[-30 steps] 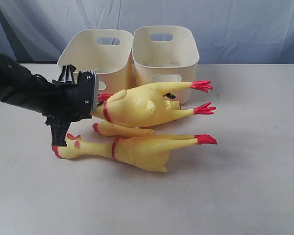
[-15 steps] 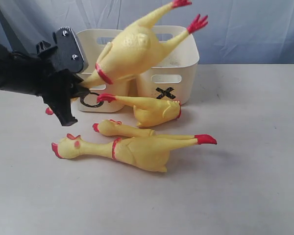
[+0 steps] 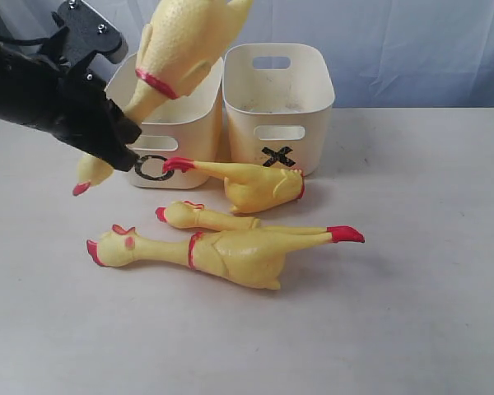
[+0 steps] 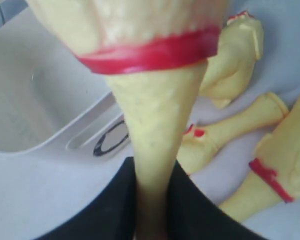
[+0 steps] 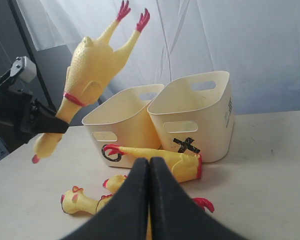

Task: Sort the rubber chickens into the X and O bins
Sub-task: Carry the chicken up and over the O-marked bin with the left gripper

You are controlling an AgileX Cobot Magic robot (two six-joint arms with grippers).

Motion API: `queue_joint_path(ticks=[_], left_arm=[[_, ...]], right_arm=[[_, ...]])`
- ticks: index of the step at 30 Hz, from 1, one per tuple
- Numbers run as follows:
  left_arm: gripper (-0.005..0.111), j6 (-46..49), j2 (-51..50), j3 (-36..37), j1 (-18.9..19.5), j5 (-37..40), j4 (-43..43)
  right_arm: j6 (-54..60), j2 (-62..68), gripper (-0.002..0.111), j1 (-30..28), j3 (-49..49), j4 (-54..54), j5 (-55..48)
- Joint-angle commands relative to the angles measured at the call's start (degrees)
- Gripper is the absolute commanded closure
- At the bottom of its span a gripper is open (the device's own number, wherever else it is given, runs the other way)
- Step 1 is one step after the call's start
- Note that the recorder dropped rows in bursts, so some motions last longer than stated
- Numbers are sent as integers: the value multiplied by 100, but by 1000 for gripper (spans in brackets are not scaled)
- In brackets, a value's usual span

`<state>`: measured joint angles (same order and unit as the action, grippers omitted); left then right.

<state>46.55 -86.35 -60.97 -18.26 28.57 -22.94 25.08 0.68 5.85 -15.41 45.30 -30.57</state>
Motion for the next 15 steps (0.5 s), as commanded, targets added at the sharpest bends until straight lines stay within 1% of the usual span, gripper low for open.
queue_joint_path(ticks=[1, 3, 5, 11, 15], left_arm=[[107, -1832, 73, -461, -10, 860, 1690], [107, -2408, 100, -623, -10, 1099, 2169], [107, -2764, 100, -808, -10, 1376, 2422], [107, -3229, 100, -1277, -10, 1953, 2573], [107, -3294, 63, -1519, -10, 2301, 2671]], right_arm=[[34, 27, 109, 12, -36, -1, 44], [34, 27, 109, 12, -36, -1, 34], [34, 27, 109, 12, -36, -1, 34], [34, 27, 109, 12, -36, -1, 34], [34, 27, 109, 12, -36, -1, 34]])
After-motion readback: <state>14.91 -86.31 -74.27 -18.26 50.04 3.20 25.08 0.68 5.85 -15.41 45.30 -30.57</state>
